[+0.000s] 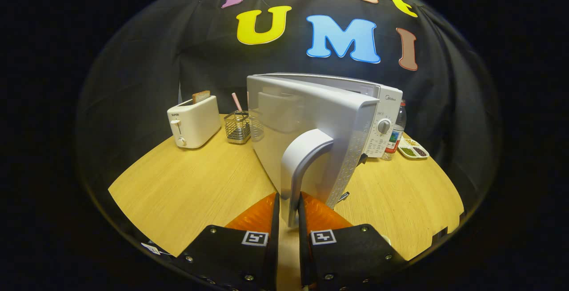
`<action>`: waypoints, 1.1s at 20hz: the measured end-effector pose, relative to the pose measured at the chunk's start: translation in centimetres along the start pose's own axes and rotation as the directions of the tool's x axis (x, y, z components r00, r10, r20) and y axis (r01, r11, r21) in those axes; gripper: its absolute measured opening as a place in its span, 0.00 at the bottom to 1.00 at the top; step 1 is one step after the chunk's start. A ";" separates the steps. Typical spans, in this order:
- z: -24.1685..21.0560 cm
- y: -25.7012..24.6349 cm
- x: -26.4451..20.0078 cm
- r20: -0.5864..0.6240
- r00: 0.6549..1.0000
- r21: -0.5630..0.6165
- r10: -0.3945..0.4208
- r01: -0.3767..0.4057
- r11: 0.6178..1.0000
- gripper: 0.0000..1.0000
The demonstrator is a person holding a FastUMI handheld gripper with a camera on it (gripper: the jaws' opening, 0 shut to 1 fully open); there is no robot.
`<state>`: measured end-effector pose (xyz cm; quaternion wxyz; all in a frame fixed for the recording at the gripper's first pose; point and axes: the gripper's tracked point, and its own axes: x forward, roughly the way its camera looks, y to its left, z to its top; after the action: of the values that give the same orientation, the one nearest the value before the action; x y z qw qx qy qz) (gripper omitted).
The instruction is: Open the microwave, put the food inside, and close the microwave door.
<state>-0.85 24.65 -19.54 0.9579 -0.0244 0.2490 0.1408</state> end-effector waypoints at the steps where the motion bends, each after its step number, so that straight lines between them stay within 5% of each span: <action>1: -0.1 0.7 -0.2 0.003 1.000 -0.011 0.001 -0.001 1.000 0.21; 16: -1.1 12.1 -1.9 0.008 0.987 -0.086 0.159 -0.158 0.984 0.21; 18: -1.0 13.7 -2.3 0.009 0.974 -0.080 0.228 -0.226 0.971 0.21; 22: 0.5 17.0 -5.3 0.043 0.888 -0.039 0.458 -0.456 0.889 0.22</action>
<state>-9.87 39.67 -16.12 0.9035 0.0252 0.2211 0.3662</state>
